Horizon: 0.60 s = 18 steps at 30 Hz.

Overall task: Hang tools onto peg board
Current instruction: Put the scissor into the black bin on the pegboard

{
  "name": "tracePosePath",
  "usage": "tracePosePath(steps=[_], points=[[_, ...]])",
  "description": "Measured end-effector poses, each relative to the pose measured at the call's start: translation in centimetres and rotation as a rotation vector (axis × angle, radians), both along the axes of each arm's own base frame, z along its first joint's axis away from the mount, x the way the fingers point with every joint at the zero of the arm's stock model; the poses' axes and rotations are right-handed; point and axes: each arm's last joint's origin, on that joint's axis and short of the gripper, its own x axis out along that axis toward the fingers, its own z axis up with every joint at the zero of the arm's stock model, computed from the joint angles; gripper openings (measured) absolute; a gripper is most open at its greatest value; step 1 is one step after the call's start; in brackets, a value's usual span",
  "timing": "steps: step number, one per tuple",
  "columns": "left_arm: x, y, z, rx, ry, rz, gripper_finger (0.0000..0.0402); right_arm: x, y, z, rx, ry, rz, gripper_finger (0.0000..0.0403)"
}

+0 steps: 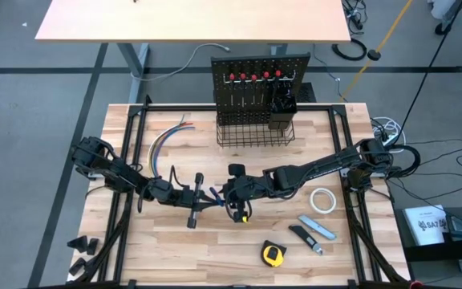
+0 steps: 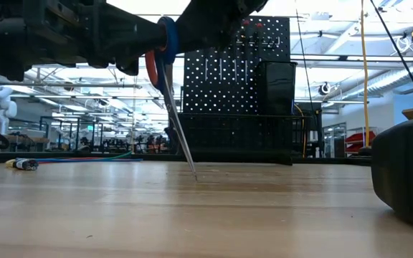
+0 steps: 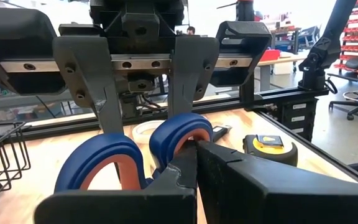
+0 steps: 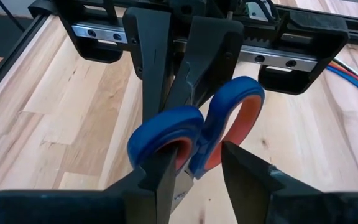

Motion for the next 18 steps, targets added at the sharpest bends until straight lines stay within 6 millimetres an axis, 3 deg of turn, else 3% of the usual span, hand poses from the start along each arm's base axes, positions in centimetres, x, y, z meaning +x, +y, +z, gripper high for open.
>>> tracePosePath(steps=[18], points=[[-0.06, -0.22, -0.22, 0.051, 0.016, -0.110, 0.0000, 0.25, 0.12, 0.17, 0.024, -0.048, -0.050, 0.0123]])
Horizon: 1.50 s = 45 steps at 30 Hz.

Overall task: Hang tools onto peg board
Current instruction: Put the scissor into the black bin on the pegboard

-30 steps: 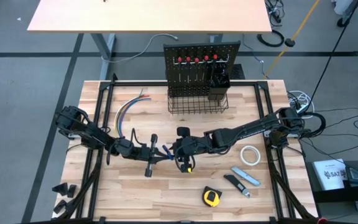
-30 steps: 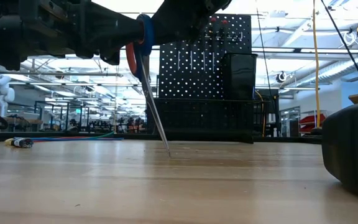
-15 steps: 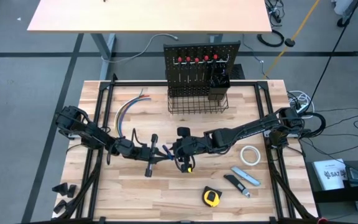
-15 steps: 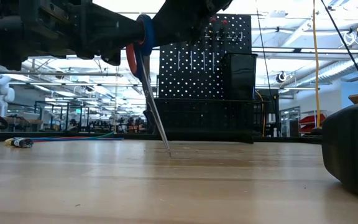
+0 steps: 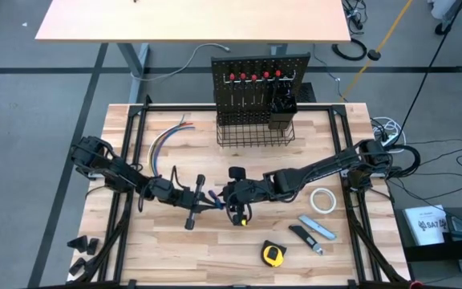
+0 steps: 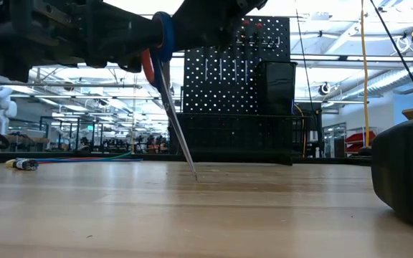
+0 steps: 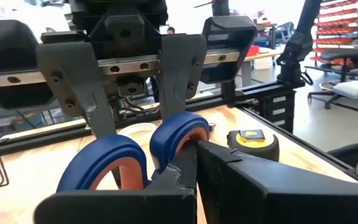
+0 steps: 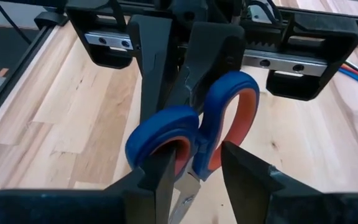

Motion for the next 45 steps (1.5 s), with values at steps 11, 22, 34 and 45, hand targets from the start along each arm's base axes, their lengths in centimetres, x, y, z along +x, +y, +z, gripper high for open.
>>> tracePosePath(steps=[11, 22, 34, 45], points=[[0.0, 0.1, -0.3, 0.080, 0.010, -0.106, 0.0000, 0.2, 0.2, 0.4, 0.021, -0.046, 0.005, 0.0123], [0.5, 1.2, -0.4, 0.082, 0.019, -0.179, 0.0000, 0.5, 0.2, 0.0, 0.027, -0.043, 0.015, 0.0123], [0.9, 1.9, 0.2, 0.081, -0.022, -0.409, 0.0000, 0.8, 0.4, 0.5, 0.072, -0.102, 0.060, 0.0123], [3.5, 1.6, 2.7, 0.093, -0.067, -0.648, 0.0000, 1.0, 1.0, 1.5, 0.149, -0.185, 0.241, 0.0124]])
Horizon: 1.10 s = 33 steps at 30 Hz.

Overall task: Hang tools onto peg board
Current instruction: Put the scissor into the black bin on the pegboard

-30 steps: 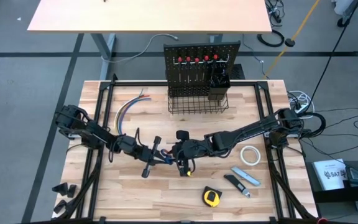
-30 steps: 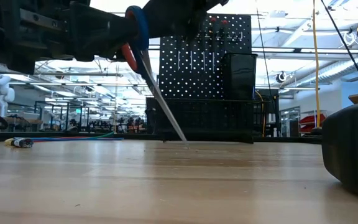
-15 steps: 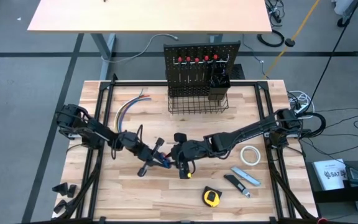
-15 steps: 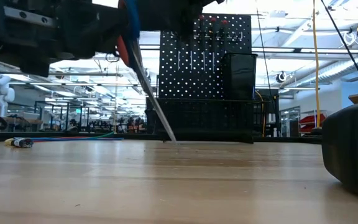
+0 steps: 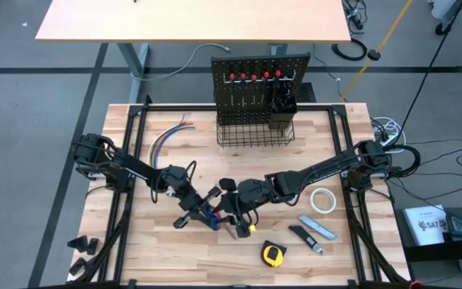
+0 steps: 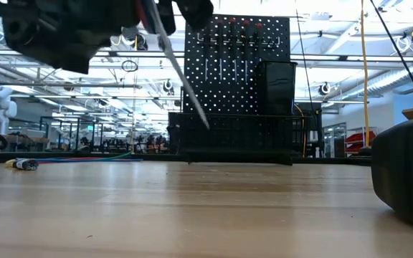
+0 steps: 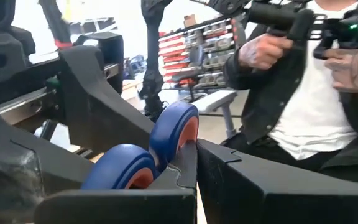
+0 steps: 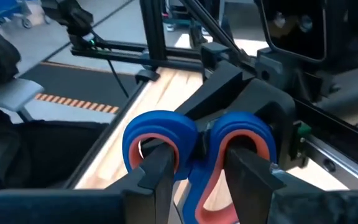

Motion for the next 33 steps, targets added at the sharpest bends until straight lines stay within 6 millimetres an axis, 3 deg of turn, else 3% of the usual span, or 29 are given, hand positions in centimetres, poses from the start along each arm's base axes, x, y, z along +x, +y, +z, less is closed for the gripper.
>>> tracePosePath(steps=[13, 17, 24, 33], points=[[0.2, 0.0, 0.5, -0.045, 0.034, -0.053, 0.0000, 0.0, 0.0, 0.2, -0.022, -0.017, 0.023, 0.0108], [0.4, 0.4, 0.9, -0.092, 0.091, -0.133, 0.0000, 0.0, 0.0, 0.3, -0.023, -0.024, 0.055, 0.0085], [0.9, 1.0, 2.0, -0.144, 0.166, -0.266, 0.0000, 0.1, 0.0, 0.2, -0.046, -0.032, 0.068, 0.0085], [0.7, 2.6, 2.3, -0.160, 0.189, -0.322, 0.0000, -0.4, -0.6, -0.4, -0.124, 0.058, -0.048, 0.0083]])
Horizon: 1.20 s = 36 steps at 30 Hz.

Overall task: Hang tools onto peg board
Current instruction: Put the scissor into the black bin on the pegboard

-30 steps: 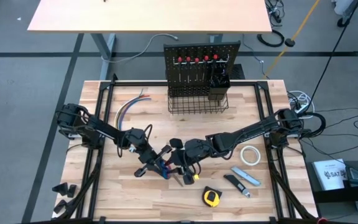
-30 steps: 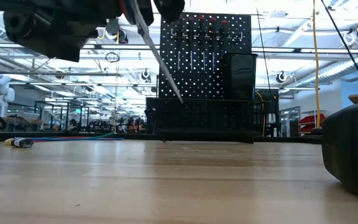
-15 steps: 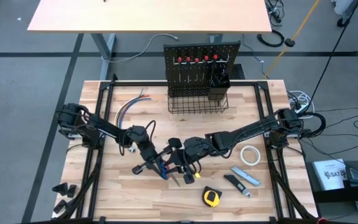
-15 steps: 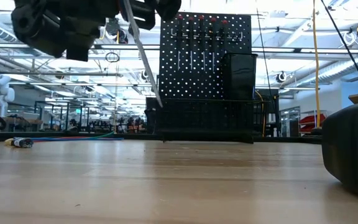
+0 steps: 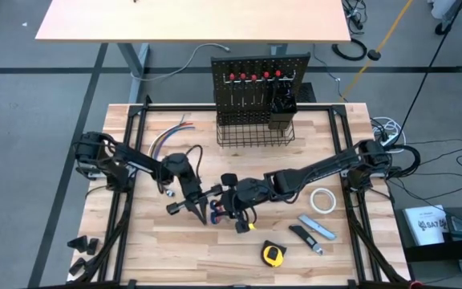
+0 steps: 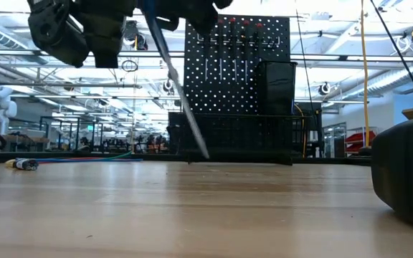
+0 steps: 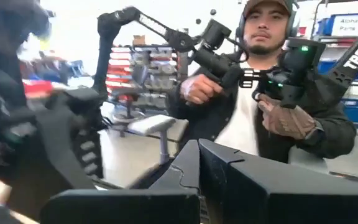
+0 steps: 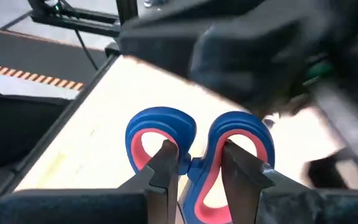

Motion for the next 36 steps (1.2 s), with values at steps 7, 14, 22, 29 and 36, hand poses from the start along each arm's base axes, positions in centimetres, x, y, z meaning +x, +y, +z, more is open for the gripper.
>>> tracePosePath(steps=[7, 14, 22, 29, 36], points=[[-2.6, 4.4, 1.6, -0.054, -0.158, 0.310, 0.0000, -1.7, -0.4, 1.2, -0.059, 0.075, -0.082, 0.0083], [-8.0, 7.0, 0.6, -0.089, -0.205, 0.583, 0.0000, -6.1, -1.7, 5.9, -0.244, 0.063, -0.314, 0.0077], [-10.5, 6.7, -2.7, -0.109, -0.061, 0.712, 0.0000, -13.4, -5.6, 14.4, -0.339, -0.185, -0.666, 0.0007], [-10.6, 6.4, -3.4, -0.087, -0.027, 0.730, 0.0000, -15.8, -6.8, 15.0, -0.138, -0.124, -0.594, 0.0007], [-9.8, 6.6, -5.5, -0.060, 0.217, 0.932, 0.0004, -10.4, -5.7, 7.0, -0.038, 0.091, -0.552, 0.0008]])
